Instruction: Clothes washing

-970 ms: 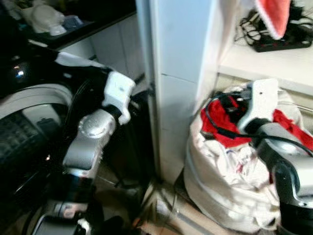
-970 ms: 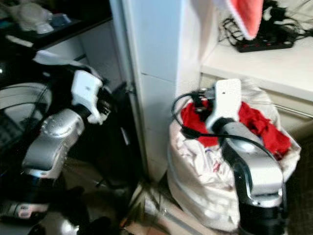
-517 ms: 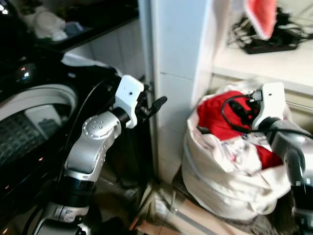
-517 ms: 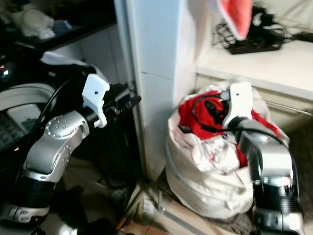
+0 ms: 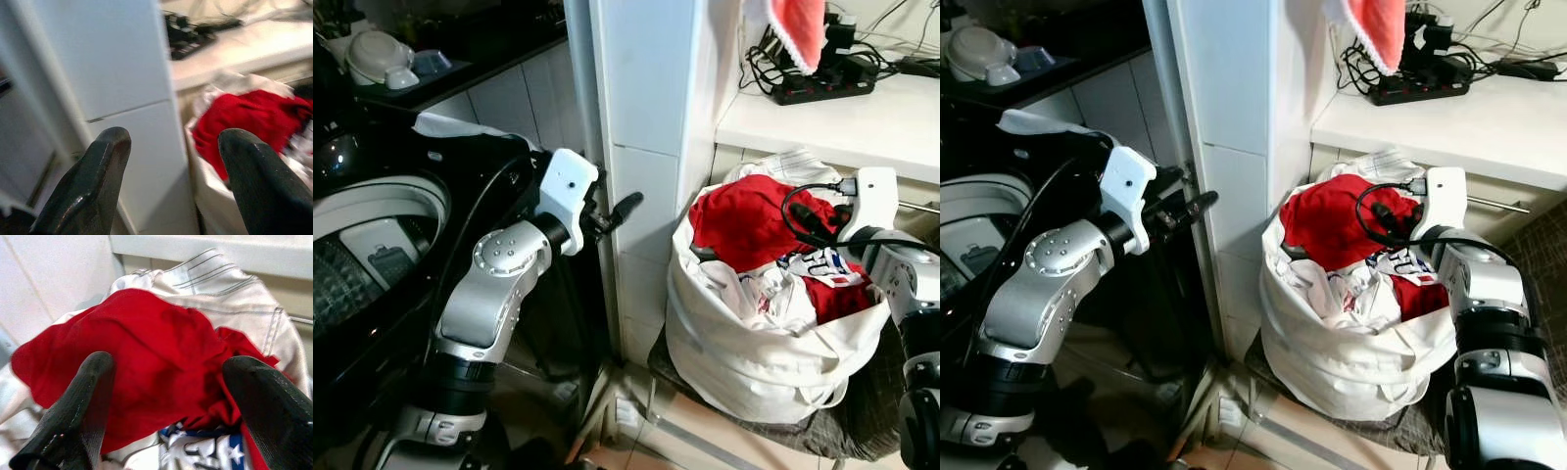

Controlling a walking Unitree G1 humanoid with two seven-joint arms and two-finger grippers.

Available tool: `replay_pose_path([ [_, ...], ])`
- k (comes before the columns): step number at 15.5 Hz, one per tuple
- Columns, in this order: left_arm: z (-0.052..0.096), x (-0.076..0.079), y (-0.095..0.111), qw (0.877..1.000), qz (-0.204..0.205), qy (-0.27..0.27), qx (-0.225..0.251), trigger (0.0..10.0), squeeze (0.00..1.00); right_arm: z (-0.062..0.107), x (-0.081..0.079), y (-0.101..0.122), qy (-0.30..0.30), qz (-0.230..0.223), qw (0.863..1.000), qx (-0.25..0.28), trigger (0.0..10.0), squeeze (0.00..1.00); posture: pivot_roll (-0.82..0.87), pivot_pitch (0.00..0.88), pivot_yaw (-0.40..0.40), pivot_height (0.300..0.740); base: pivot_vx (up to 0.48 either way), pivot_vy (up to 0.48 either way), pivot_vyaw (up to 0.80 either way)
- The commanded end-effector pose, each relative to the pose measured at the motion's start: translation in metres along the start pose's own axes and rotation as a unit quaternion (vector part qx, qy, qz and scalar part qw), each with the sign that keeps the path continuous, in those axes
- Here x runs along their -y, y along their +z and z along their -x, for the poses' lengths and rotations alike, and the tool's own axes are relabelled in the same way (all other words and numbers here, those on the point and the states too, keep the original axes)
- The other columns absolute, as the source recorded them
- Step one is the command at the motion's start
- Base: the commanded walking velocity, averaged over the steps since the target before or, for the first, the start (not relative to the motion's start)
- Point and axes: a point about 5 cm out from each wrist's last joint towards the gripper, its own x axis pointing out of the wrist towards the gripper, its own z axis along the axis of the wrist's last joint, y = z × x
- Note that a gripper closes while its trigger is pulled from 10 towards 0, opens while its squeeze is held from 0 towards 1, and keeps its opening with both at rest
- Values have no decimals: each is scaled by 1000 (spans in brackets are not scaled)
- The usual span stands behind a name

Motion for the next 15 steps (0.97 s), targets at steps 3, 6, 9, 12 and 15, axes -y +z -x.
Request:
replay_pose_path([
  [3,4,-7,0,995,31,98,20,10000,0,10,-17,22,5,31,995,92,10000,349,44,0,68,740,0,0,0],
  [6,-3,0,2,996,27,80,20,10000,0,4,-7,10,-13,12,997,72,10000,1000,4,0,115,740,0,0,0],
  [9,-5,3,13,999,18,34,36,10000,0,-3,0,12,-19,8,999,40,10000,1000,12,0,118,740,0,0,0],
  [12,5,2,17,999,10,15,32,10000,0,-12,1,10,-14,28,999,10,10000,1000,62,0,96,740,0,0,0],
  [15,22,8,19,998,1,-63,20,10000,0,-17,-3,10,-4,36,999,-3,10000,1000,111,0,78,740,0,0,0],
])
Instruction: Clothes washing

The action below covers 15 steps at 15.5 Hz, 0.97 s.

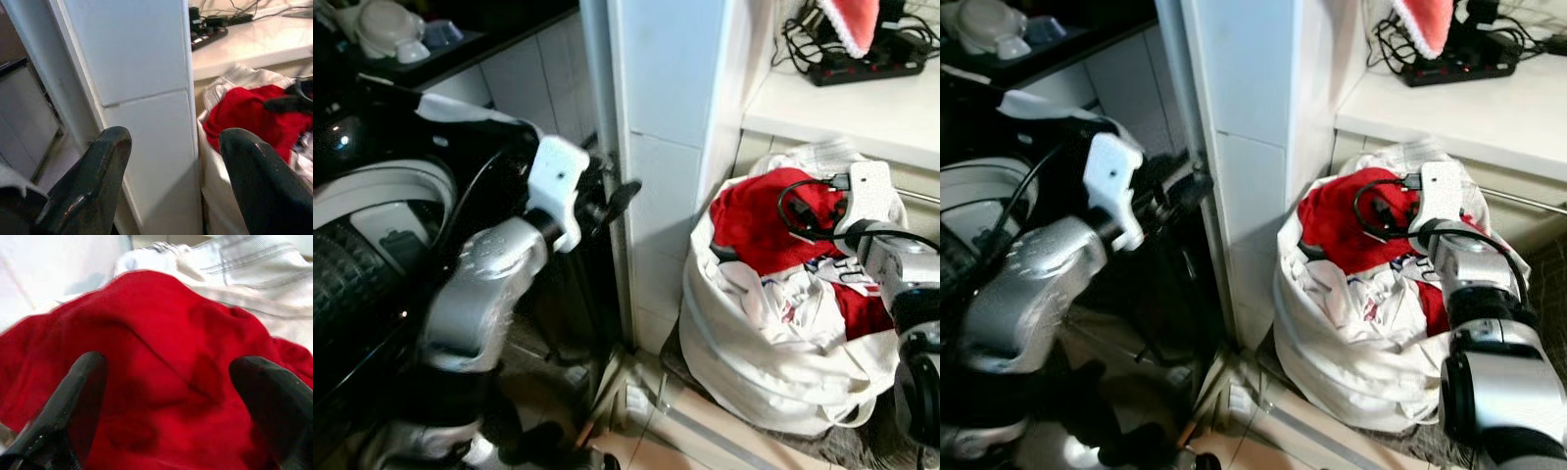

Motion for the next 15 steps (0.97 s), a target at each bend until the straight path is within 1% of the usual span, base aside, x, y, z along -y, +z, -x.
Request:
replay_pose_path([
  [1,7,7,4,999,-5,-53,-1,10000,0,-3,-4,6,9,12,1000,2,10000,1000,115,0,77,740,0,0,0],
  [2,19,18,3,993,-21,-117,-15,10000,0,-5,-5,-3,-6,38,999,-25,10000,1000,136,0,77,740,0,0,0],
  [3,22,19,2,992,-25,-125,-21,10000,0,-5,-4,-7,-20,59,997,-37,10000,1000,148,0,78,740,0,0,0],
  [4,23,21,3,992,-25,-125,-25,10000,0,-6,-4,-12,-30,86,995,-46,10000,153,155,0,82,740,0,0,0],
  [5,24,21,4,992,-25,-124,-26,10000,0,-7,-7,-16,-30,96,994,-51,10000,0,164,0,85,740,0,0,0],
  [7,25,20,7,991,-32,-127,-28,10000,0,-8,-10,-20,-37,102,993,-55,10000,0,183,0,87,740,0,0,0],
  [8,27,20,9,990,-32,-131,-30,10000,0,-8,-9,-24,-43,107,991,-63,10000,0,190,0,87,740,0,0,0],
  [10,30,19,11,990,-35,-134,-35,10000,0,-7,-9,-31,-51,101,990,-81,10000,0,202,0,86,740,0,0,0],
  [11,32,19,10,990,-36,-133,-41,10000,0,-6,-7,-37,-56,110,987,-100,10000,0,204,0,85,740,0,0,0],
  [12,32,19,10,989,-38,-132,-44,10000,0,-6,-7,-40,-59,110,987,-106,10000,0,209,0,86,740,0,0,0],
  [14,32,19,11,990,-39,-131,-42,10000,0,-6,-9,-44,-57,105,987,-107,10000,0,215,0,87,740,0,0,0],
  [15,32,19,12,989,-39,-133,-43,10000,0,-6,-9,-46,-57,103,987,-108,9725,0,219,0,89,740,0,0,0],
])
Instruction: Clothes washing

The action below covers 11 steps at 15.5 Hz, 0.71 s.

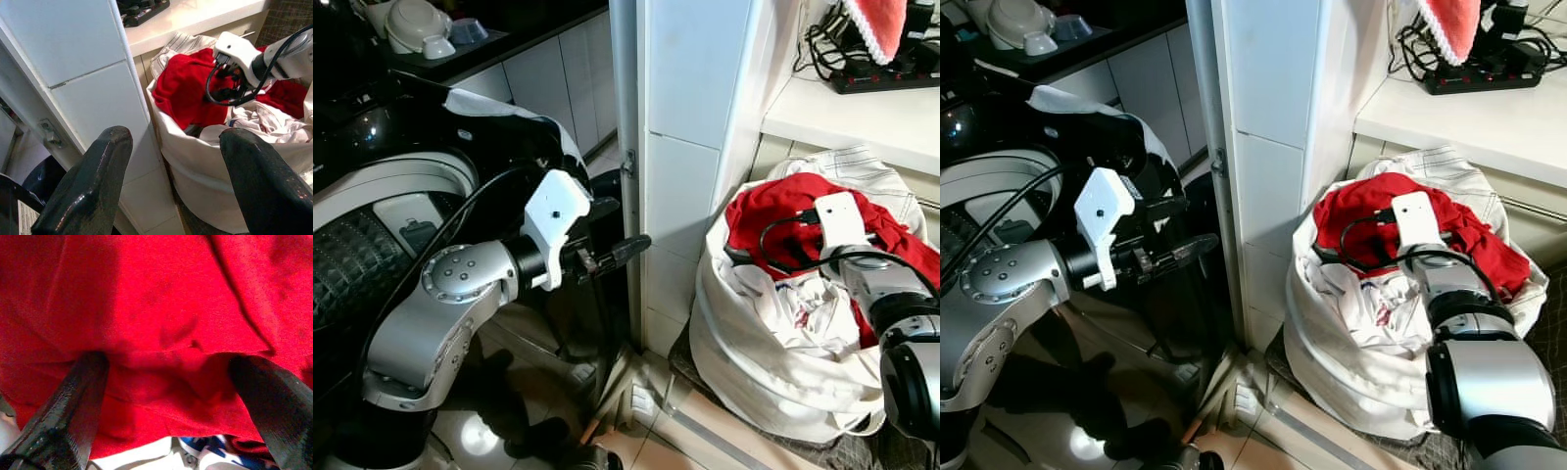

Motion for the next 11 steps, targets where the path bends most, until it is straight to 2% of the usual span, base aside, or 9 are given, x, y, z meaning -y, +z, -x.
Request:
replay_pose_path([
  [1,3,1,5,1000,-6,-4,2,10000,0,0,-2,-5,-1,-14,1000,-5,7451,0,221,0,90,740,0,0,0],
  [2,4,1,5,1000,-6,-6,0,10000,0,0,-2,-6,-3,-13,1000,-6,4706,0,225,0,91,740,0,0,0],
  [3,4,2,5,1000,-6,-10,-2,10000,0,0,-1,-8,-6,-13,1000,-8,3137,0,228,0,93,740,0,0,0],
  [4,4,2,5,1000,-6,-12,-2,10000,0,0,-1,-9,-7,-13,1000,-9,2667,0,230,0,93,740,0,0,0],
  [5,5,3,5,1000,-5,-16,-3,10000,0,0,-1,-10,-9,-14,1000,-11,314,0,233,0,94,740,0,0,0],
  [6,5,4,6,1000,-3,-20,-3,10000,0,0,0,-11,-11,-12,1000,-13,0,0,234,0,95,740,0,0,0],
  [11,7,8,8,999,3,-44,-1,10000,0,0,0,-14,-15,-24,999,-17,0,0,239,0,99,740,0,0,0],
])
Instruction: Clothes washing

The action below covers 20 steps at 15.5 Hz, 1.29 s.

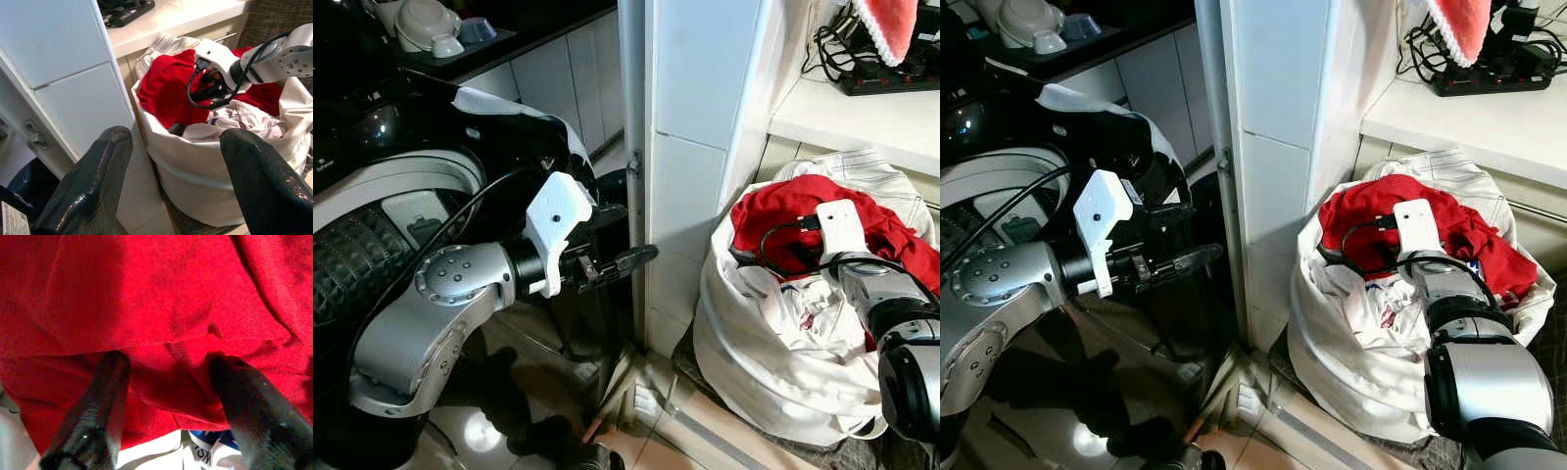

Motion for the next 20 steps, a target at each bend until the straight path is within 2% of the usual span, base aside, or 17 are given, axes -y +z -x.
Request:
replay_pose_path([
  [1,2,2,3,1000,-3,-10,0,10000,0,0,0,-6,-2,-11,1000,-8,0,0,240,0,102,740,0,0,0],
  [11,-1,2,3,1000,-2,-15,3,10000,0,1,4,-1,-7,-33,999,8,0,0,223,0,99,740,0,0,0],
  [17,-20,-13,3,999,-7,28,43,10000,0,8,23,31,12,-84,992,90,0,0,101,0,105,740,0,0,0],
  [19,-31,-21,10,995,-12,63,79,10000,0,19,37,51,37,-95,984,147,0,0,40,0,109,740,0,0,0],
  [20,-32,-22,12,994,-15,69,87,10000,0,24,40,56,43,-93,982,159,0,0,36,0,109,740,0,0,0],
])
